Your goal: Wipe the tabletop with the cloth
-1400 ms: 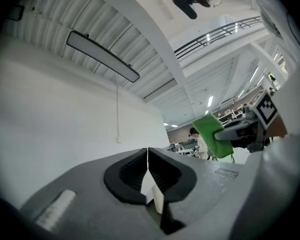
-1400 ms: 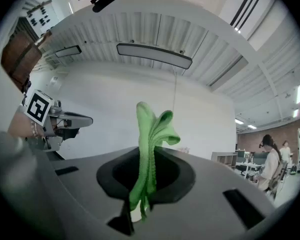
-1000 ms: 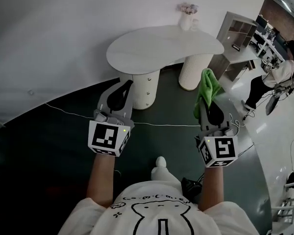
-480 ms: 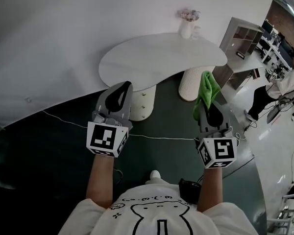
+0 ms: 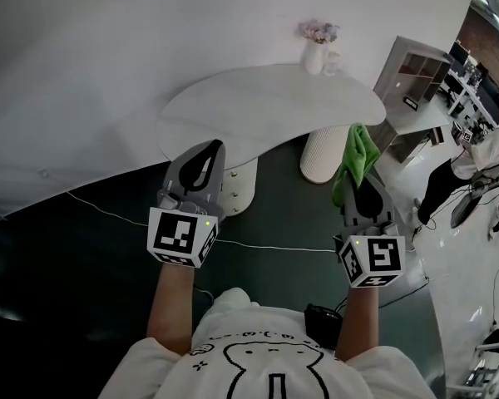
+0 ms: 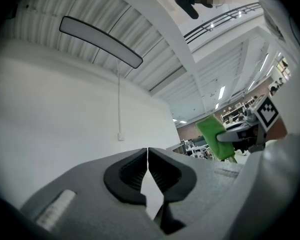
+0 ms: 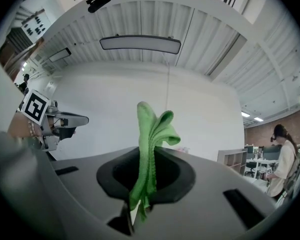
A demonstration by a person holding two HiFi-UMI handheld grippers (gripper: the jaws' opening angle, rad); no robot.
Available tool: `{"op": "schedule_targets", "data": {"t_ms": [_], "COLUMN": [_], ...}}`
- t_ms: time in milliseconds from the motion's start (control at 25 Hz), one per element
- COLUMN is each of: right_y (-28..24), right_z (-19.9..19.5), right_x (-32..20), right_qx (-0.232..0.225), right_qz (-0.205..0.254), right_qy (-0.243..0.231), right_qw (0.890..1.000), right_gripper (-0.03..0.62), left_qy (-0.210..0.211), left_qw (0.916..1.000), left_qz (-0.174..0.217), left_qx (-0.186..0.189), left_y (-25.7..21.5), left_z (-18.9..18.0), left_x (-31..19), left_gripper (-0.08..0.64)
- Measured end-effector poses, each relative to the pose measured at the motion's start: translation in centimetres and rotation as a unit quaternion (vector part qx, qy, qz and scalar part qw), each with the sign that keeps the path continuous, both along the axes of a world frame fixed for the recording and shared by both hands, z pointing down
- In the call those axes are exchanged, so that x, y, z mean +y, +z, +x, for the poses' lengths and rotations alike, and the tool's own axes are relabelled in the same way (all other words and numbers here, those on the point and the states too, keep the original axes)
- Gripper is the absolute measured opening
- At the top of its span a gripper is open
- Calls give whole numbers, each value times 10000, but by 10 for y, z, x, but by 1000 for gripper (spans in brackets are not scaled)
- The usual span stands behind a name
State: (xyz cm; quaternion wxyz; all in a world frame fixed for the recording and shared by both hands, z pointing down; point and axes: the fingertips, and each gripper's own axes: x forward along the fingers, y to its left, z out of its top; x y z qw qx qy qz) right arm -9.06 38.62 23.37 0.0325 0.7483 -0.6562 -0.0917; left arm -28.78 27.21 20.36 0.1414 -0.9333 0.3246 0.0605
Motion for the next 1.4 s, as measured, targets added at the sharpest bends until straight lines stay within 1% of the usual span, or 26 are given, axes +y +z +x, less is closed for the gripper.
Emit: {"op": "schedule_targets", "data": {"t_ms": [320, 680, 880, 1040, 1400], "right_y": [11, 17, 21, 24, 27], "right_z": [29, 60, 81, 106, 152], "right_x": [-18, -63, -103, -140, -243], "right_qx": [-149, -93, 11, 80, 176], "right_qz": [4, -126, -234, -285, -523], "right_qy": [145, 154, 141, 148, 79], "right_qw": [9998, 9998, 9996, 9995, 9984], "right_gripper": [43, 43, 43, 43, 43], "left_qy": [115, 103, 99, 111, 85], "left_qw": [9999, 9999, 9997, 9992, 9985], "left_qz": [11, -111, -231, -339, -483], "left_qx": [-122, -58, 70, 184, 227], "left_y": [6, 10, 16, 20, 24], "left_z": [31, 60, 80, 104, 152], "left_x": [-24, -75, -118, -159, -260], "left_gripper": [20, 20, 20, 20, 20]}}
